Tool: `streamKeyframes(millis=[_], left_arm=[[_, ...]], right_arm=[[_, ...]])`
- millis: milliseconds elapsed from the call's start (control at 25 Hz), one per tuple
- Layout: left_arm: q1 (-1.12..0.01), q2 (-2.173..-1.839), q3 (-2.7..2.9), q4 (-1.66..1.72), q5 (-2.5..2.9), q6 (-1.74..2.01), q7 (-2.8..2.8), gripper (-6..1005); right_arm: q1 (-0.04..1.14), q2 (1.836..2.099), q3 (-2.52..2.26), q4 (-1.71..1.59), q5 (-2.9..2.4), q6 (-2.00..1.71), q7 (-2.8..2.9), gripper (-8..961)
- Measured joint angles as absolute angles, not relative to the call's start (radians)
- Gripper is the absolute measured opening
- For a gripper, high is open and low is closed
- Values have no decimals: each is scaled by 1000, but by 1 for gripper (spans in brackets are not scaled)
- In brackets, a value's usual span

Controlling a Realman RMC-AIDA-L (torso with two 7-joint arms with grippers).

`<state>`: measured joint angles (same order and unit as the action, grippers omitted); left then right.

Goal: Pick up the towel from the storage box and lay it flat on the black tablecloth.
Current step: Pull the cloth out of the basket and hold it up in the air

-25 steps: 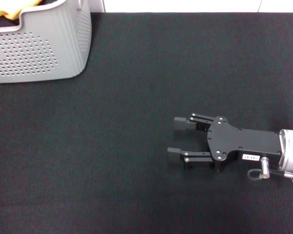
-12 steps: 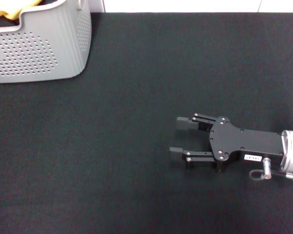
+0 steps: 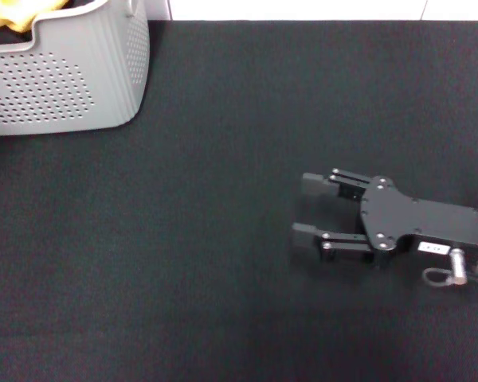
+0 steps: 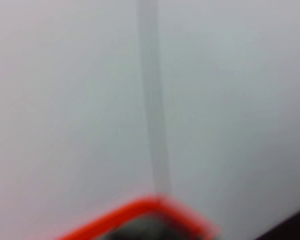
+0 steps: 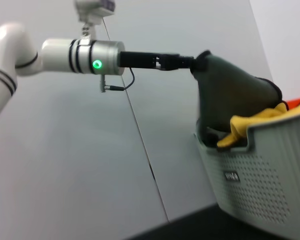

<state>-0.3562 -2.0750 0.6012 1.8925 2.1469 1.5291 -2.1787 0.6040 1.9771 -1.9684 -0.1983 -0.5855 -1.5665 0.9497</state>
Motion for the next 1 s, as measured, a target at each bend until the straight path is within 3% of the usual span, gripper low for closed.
streamKeyframes(millis=[280,600,800,1000], left_arm=[[-267,-2081,667,2014,1776,1655,-1991,5],[-273,-2024,661,2010,1484,1892,-1919,5],[-268,-2003,658,2009,1361,1934,-1922,6],[-270,-2007,672,1966,1363,1997,-1906,6]], right_arm=[[576,1928,-1932,-196,-586,-1732,927,813],[541,1865,-1880,-189,-592,-1954,896,814],[537,1852,-1855,-188,-593,-2025,896,813],[545,1850,-1856,-193,-593,-2033,896,814]])
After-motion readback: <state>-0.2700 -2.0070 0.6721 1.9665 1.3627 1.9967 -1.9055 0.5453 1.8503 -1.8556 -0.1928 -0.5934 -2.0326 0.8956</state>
